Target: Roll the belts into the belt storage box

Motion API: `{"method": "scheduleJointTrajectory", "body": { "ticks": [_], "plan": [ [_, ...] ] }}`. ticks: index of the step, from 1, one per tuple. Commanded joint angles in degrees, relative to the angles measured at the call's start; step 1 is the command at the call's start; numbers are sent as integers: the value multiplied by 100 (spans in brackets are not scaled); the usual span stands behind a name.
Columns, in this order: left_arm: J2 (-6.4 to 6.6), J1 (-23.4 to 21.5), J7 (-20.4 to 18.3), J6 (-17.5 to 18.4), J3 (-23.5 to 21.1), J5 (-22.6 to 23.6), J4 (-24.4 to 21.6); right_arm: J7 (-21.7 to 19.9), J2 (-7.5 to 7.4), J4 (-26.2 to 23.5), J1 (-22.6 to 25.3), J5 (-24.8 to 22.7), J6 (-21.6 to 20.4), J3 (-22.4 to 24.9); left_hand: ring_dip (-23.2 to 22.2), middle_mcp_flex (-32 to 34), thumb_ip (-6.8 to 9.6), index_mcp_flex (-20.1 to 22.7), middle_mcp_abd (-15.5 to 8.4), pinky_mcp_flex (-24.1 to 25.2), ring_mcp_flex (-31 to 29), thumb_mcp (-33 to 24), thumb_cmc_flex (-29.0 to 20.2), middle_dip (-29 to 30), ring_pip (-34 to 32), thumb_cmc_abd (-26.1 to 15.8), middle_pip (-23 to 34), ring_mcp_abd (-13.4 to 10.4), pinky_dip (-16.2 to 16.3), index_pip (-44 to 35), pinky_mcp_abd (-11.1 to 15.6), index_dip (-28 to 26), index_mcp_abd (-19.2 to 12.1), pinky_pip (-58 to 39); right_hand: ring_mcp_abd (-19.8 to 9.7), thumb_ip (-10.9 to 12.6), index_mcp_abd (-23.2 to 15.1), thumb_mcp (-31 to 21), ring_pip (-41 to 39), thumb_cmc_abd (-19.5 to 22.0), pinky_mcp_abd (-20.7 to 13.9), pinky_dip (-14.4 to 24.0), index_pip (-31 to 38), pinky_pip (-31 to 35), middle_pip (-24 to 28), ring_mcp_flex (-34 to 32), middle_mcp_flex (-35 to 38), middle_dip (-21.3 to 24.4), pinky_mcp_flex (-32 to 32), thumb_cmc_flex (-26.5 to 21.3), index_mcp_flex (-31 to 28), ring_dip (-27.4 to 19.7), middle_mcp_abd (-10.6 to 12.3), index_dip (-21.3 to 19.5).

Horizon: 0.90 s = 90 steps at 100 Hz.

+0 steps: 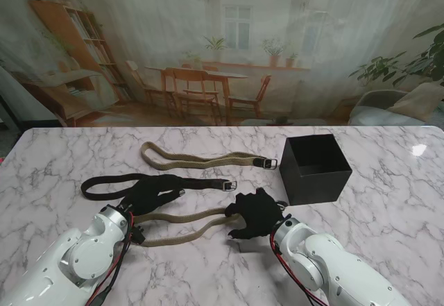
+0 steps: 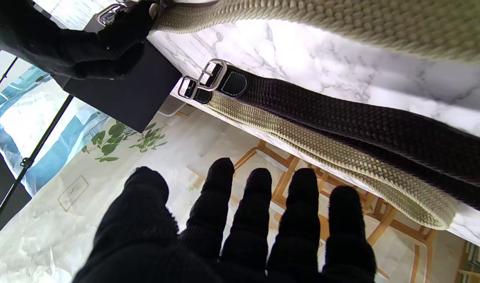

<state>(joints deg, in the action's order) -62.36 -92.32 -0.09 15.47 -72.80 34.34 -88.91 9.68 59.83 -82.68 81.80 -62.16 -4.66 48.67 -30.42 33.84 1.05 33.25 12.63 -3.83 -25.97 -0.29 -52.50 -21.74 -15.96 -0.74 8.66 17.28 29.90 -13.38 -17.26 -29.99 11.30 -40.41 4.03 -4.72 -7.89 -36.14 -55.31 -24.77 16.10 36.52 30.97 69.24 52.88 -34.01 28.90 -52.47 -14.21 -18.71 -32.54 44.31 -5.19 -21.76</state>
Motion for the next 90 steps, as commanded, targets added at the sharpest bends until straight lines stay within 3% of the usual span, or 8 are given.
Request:
{"method": "scheduleJointTrajectory", "body": {
  "ticks": [1,16,38,44,50,57,75,90],
  "plan": [
    [-5,6,-100,-12,40,-16,2,-66,16,62,17,10,57,-26,-42,84,-147,120,-84,81,-123,179,-60,-72,-46,-210,114,-53,14,-64,-82,-36,-19,108,-61,-18,-144,-49,-154,-141,-89,116,118,30,-19,144,-190,22,94,131,-254,95,-114,-129],
    [-2,25,-125,-25,64,-26,12,-129,-10,54,47,-60,92,-37,-39,81,-147,117,-86,85,-114,178,-62,-70,-39,-211,111,-56,12,-63,-78,-36,-23,113,-41,-5,-108,-246,-58,-267,-92,135,252,36,-226,171,-212,177,82,-56,-587,44,-173,-255],
    [0,51,-152,-17,109,-55,19,-341,2,113,55,91,354,-86,-40,84,-146,118,-87,80,-122,175,-68,-70,-43,-213,110,-63,14,-64,-83,-36,-13,111,-44,-13,-119,-1107,112,-552,-162,312,463,141,-865,254,-301,893,100,-494,-796,-55,-333,-621],
    [1,62,-169,-23,129,-71,23,-372,6,136,27,125,397,-119,-40,80,-146,121,-78,84,-117,175,-69,-70,-41,-213,110,-52,14,-65,-80,-36,-21,113,-44,-390,-282,-1229,202,-701,-156,382,825,150,-1004,236,-260,1191,112,-716,-744,-131,-352,-344],
    [3,69,-183,-23,143,-79,21,-424,2,154,-10,140,415,-159,-40,82,-146,116,-85,84,-117,178,-63,-70,-41,-215,110,-55,13,-63,-79,-35,-13,114,-39,-543,-473,-1258,255,-795,-172,428,1096,189,-1089,233,-213,1293,99,-937,-673,-170,-350,-250],
    [6,68,-191,-9,151,-73,10,-428,9,195,-58,176,446,-222,-39,87,-146,118,-80,83,-114,177,-64,-71,-39,-213,112,-48,13,-65,-79,-37,-22,115,-55,-690,-818,-1300,309,-917,-174,513,1904,246,-1113,146,-52,1387,73,-1267,-596,-225,-284,82],
    [9,75,-199,34,158,-76,17,-244,47,354,-172,274,457,-398,-38,84,-146,119,-86,85,-121,178,-59,-69,-39,-215,110,-57,12,-65,-80,-37,-26,118,-124,-780,-1351,-1523,358,-752,-122,553,2552,305,-1330,-120,562,1626,4,-1566,-1200,-315,33,-5],
    [12,85,-224,31,176,-95,22,-173,65,358,-161,351,360,-404,-37,83,-146,115,-83,83,-120,178,-57,-68,-37,-214,108,-59,11,-65,-80,-37,-32,121,-207,-755,-1059,-1678,453,-544,-102,573,2751,319,-1931,-217,1037,2136,74,-1611,-1263,-419,352,-326]
  ]
}}
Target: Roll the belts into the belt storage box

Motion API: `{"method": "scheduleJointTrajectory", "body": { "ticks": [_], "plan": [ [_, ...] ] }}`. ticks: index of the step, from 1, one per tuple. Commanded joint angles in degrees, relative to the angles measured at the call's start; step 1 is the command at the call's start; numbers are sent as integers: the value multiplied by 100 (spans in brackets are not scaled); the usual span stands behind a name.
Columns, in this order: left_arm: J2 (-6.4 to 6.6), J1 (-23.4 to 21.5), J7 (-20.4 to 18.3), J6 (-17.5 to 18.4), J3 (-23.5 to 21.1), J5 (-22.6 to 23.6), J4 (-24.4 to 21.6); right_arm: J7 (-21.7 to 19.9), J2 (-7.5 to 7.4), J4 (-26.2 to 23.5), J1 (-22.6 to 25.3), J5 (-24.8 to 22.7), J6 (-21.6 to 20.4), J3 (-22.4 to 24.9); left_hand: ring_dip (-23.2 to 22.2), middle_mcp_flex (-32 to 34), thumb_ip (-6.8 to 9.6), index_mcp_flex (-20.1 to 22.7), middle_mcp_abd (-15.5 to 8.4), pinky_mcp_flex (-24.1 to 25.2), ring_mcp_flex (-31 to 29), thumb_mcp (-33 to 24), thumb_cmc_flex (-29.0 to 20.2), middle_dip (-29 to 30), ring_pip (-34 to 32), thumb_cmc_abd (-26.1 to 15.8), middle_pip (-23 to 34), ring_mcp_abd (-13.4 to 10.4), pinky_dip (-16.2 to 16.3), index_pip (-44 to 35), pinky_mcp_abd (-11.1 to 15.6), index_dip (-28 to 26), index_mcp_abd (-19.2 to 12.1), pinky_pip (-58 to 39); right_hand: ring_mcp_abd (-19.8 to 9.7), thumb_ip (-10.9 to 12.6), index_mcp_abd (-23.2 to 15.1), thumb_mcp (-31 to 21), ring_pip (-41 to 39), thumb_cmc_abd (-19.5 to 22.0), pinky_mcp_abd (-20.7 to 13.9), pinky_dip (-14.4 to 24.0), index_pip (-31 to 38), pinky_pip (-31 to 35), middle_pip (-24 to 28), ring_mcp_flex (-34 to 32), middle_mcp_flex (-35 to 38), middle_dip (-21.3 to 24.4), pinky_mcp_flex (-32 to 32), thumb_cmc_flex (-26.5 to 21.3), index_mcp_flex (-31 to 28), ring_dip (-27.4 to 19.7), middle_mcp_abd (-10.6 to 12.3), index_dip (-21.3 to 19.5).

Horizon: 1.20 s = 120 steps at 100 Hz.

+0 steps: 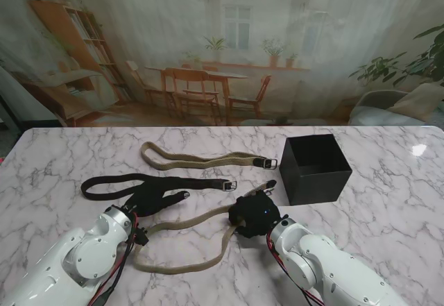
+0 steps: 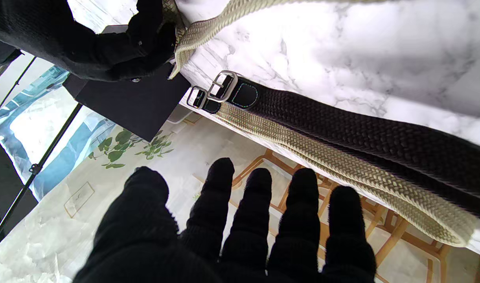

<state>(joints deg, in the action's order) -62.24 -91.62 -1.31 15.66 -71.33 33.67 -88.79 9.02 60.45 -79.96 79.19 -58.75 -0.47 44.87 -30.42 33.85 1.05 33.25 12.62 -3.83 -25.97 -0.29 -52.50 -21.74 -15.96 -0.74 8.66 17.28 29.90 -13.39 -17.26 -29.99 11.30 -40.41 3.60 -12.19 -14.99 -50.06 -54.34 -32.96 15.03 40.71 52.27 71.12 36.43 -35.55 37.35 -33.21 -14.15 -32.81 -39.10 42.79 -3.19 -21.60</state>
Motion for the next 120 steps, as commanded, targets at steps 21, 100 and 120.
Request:
{"method": "scheduleJointTrajectory", "body": {
  "ticks": [21,100,120],
  "plan": [
    [1,30,-114,32,45,-42,26,-187,-35,-171,294,-104,-242,152,-34,83,-145,116,-85,84,-115,177,-59,-68,-32,-212,107,-61,11,-66,-81,-38,-30,127,-174,26,112,-299,659,295,245,186,752,93,-524,-814,1836,649,31,33,-715,-522,381,-639],
    [355,-255,-1582,899,-299,136,-626,-377,-53,-500,351,-307,280,-153,237,-728,-179,-394,-299,255,263,212,664,221,359,85,-315,-285,-198,284,77,127,-396,707,-133,51,355,86,401,231,175,81,335,368,1235,-1829,3239,-367,-646,-195,-632,-412,484,461],
    [584,-304,-2432,1411,-334,238,-690,-296,-39,-481,381,-274,290,-119,616,-1972,-218,-1080,-601,457,916,199,1795,889,794,679,-802,-534,-274,758,195,507,-972,1842,-168,3,345,-135,301,225,169,64,405,394,1381,-1974,3383,-477,-754,-516,-739,-365,552,447]
  ]
}}
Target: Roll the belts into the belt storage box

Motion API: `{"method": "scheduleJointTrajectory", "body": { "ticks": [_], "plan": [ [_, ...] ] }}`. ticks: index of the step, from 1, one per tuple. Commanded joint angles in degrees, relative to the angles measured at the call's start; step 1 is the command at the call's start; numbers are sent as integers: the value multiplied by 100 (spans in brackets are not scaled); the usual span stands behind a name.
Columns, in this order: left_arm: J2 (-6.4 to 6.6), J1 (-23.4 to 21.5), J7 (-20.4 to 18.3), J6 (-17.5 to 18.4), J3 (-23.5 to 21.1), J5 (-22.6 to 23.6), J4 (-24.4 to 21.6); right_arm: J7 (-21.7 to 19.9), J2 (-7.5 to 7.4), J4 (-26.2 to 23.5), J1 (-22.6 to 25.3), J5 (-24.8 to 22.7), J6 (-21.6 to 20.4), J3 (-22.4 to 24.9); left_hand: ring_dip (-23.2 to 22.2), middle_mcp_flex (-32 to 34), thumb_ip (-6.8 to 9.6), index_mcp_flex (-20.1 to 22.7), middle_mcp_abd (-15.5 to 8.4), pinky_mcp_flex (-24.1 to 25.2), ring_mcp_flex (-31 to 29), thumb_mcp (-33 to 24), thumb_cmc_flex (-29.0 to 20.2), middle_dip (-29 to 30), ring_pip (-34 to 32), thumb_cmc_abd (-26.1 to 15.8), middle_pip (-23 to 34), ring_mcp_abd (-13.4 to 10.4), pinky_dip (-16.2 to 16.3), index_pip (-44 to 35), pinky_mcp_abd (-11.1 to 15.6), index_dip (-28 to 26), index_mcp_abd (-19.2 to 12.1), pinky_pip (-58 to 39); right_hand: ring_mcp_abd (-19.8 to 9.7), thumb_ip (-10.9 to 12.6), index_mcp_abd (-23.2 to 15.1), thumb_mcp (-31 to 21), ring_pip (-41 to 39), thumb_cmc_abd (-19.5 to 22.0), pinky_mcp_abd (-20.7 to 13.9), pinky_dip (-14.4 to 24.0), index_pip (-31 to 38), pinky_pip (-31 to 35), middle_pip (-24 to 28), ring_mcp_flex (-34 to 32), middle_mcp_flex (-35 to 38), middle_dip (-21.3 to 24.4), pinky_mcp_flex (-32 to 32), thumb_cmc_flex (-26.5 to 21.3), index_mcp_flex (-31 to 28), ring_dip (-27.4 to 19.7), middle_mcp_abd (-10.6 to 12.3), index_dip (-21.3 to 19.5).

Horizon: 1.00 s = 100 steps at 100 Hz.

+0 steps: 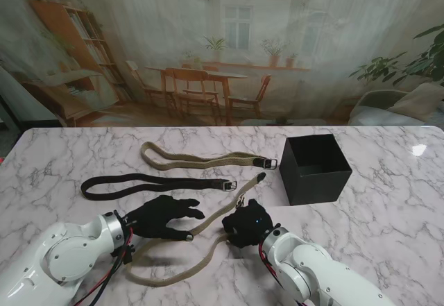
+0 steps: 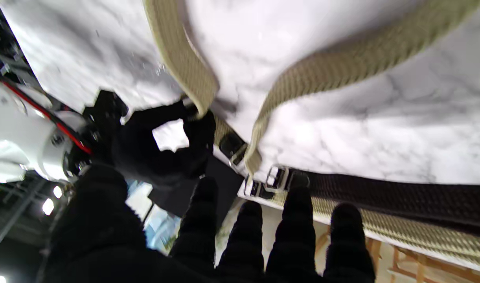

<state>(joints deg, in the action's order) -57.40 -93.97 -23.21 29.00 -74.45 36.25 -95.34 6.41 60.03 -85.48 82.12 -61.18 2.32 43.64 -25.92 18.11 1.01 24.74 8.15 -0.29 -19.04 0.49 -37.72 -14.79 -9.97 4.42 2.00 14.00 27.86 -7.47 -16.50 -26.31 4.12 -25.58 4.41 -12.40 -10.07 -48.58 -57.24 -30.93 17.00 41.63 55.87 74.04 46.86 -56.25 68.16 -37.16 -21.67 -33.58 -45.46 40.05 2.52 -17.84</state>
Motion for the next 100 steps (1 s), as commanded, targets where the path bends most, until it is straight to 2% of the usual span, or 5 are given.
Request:
{"method": "scheduleJointTrajectory", "body": {
  "ticks": [1,32,53,83,100],
  "plan": [
    [110,-78,-279,100,-28,-22,-42,-34,4,67,93,-34,12,10,193,-500,-221,-264,-187,124,289,133,389,238,222,226,-163,-229,-64,189,136,167,-278,448,-248,24,-142,-286,590,23,-27,-27,45,102,339,94,301,-83,-3,-442,-102,-91,-19,72],
    [225,-523,-593,502,-442,455,-122,-3,-3,-35,244,-146,58,235,385,-1041,-224,-384,-135,77,657,80,740,576,353,1002,-240,-308,-30,345,285,471,-629,1359,-233,-2,-113,-359,584,17,-20,-35,87,110,356,97,288,-110,-7,-573,-126,-85,-43,58],
    [116,-957,19,514,-898,1208,-69,-11,-11,-52,292,-186,73,296,270,-812,-215,-266,-92,-239,412,68,499,470,173,826,-118,-262,307,240,195,482,-643,1318,-230,-19,-119,-378,585,18,-20,-40,110,115,365,97,285,-128,-15,-593,-132,-83,-43,35],
    [9,-794,696,53,-686,1603,295,-24,-13,-62,305,-182,61,305,0,-458,-120,-1037,428,-672,-131,-5,-547,373,-146,809,-118,-227,799,644,265,821,122,584,-241,-30,-123,-381,591,33,-16,-46,108,119,364,104,275,-144,-19,-589,-108,-82,-28,22],
    [-5,-539,877,-237,-376,1812,436,-6,-7,-39,299,-147,50,293,-562,289,-69,-1101,501,-696,-664,-52,-1399,-238,-724,717,377,-172,786,518,469,946,726,-1294,-237,-32,-126,-384,593,37,-16,-49,112,121,362,104,274,-149,-21,-596,-107,-81,-26,17]
  ]
}}
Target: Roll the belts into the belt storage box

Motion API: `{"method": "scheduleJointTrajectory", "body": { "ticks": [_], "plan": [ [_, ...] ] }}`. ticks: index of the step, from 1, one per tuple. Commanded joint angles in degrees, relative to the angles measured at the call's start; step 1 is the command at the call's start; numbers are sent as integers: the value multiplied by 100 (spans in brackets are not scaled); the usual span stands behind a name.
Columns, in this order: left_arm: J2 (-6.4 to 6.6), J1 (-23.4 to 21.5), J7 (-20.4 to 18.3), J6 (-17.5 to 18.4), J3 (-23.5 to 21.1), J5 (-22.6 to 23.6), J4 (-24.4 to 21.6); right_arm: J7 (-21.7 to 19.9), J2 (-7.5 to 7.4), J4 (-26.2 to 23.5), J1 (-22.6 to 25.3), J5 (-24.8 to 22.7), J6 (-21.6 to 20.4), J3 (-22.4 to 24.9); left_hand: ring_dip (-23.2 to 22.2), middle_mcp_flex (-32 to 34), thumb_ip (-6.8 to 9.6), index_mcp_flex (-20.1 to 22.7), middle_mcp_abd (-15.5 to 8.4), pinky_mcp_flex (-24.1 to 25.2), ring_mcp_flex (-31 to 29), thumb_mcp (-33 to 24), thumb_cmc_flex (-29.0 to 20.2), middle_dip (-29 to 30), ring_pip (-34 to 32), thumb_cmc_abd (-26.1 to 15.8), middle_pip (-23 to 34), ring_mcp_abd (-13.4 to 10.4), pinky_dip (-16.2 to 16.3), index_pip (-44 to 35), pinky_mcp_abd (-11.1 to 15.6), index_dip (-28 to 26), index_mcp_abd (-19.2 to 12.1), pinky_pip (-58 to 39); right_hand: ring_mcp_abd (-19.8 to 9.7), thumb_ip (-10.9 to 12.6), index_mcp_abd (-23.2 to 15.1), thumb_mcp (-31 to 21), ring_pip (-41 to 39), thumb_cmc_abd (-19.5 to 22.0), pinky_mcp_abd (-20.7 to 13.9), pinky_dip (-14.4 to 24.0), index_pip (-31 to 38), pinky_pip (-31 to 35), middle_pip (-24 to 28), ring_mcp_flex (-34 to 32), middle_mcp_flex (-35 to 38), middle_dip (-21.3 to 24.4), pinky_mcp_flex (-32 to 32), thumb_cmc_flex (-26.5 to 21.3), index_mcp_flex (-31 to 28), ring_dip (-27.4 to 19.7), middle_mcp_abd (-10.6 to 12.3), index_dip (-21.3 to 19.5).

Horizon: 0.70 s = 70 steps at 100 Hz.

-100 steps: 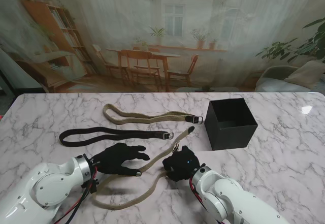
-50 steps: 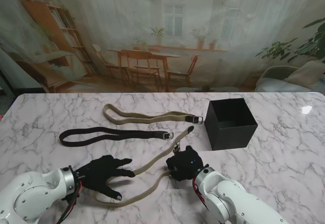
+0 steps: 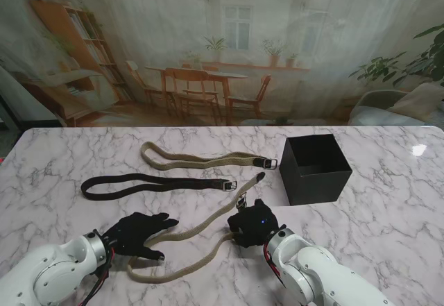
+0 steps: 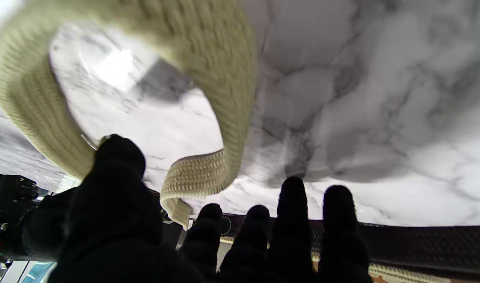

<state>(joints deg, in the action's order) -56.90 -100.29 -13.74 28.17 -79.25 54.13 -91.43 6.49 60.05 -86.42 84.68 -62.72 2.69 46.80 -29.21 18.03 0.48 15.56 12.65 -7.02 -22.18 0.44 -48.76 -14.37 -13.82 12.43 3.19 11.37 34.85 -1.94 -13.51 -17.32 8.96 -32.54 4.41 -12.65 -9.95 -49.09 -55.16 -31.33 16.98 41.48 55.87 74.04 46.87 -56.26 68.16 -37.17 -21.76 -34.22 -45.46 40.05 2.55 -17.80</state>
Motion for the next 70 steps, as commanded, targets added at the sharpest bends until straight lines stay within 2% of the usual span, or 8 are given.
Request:
{"method": "scheduleJointTrajectory", "body": {
  "ticks": [1,8,20,26,31,44,50,70],
  "plan": [
    [-56,106,-65,-185,124,41,48,-14,-8,55,42,9,12,-23,-299,377,-17,-163,38,-25,-393,-42,-352,-366,-393,-101,321,105,77,-61,175,37,278,-749,-239,-6,-138,-335,385,79,-15,-34,110,120,361,105,274,-149,-12,-536,-105,-80,-29,14],
    [-54,196,-70,-384,260,131,62,-17,-10,54,47,14,-3,-20,-679,1175,-1,101,-137,-257,-858,-87,-773,-921,-831,-252,985,195,36,-220,192,-14,456,-1535,-245,-12,-129,-338,383,73,-16,-36,113,123,365,92,276,-154,-24,-544,-108,-79,-17,12],
    [-33,349,-136,-554,487,308,110,-56,-23,-11,118,-15,-56,50,-1260,1957,72,512,-551,-633,-1487,-276,-1555,-1733,-1533,-427,2104,118,50,-403,95,14,205,-2387,-239,-22,-100,-371,374,45,-25,-44,133,132,386,59,305,-172,-70,-573,-110,-75,-30,-3],
    [-25,393,-101,-606,566,450,137,-91,-36,-74,191,-63,-88,125,-1775,2759,68,804,-754,-874,-1838,-528,-2109,-3316,-2040,-71,1781,51,148,-629,84,19,-125,-2870,-244,-26,-89,-384,368,30,-29,-46,143,134,396,48,313,-180,-81,-579,-118,-72,-34,-10],
    [-28,395,-43,-658,595,523,147,-111,-45,-136,272,-103,-110,204,-2089,3319,86,1025,-873,-1058,-2076,-606,-2385,-4049,-2419,78,1426,31,231,-848,82,-15,-301,-3155,-232,-27,-71,-400,359,25,-31,-48,149,137,408,36,323,-189,-88,-588,-125,-68,-50,-13],
    [-43,280,20,-770,503,587,64,-127,-60,-290,489,-200,-166,425,-2517,3469,163,1266,-691,-1202,-2188,-738,-2434,-4320,-2975,225,1689,189,373,-1268,36,-202,-564,-3493,-217,-39,-53,-422,341,12,-38,-52,157,146,433,28,322,-213,-99,-592,-129,-57,-88,-17],
    [-46,182,60,-769,397,691,-10,-157,-67,-366,582,-245,-174,517,-2737,3429,260,1274,-604,-1227,-2164,-913,-2356,-4424,-3246,297,1878,245,433,-1405,43,-290,-680,-3592,-214,-47,-44,-434,331,11,-38,-57,163,148,441,28,329,-228,-95,-594,-136,-49,-77,-23],
    [-79,-391,354,-956,-163,1320,-443,-278,-97,-638,903,-465,-175,821,-2883,3479,344,1592,-477,-1414,-2307,-1329,-2158,-4411,-3530,526,2147,289,525,-1679,-40,-482,-639,-3760,-185,-50,2,-450,305,-5,-28,-59,156,159,452,18,350,-255,-87,-616,-146,-34,-71,-20]
  ]
}}
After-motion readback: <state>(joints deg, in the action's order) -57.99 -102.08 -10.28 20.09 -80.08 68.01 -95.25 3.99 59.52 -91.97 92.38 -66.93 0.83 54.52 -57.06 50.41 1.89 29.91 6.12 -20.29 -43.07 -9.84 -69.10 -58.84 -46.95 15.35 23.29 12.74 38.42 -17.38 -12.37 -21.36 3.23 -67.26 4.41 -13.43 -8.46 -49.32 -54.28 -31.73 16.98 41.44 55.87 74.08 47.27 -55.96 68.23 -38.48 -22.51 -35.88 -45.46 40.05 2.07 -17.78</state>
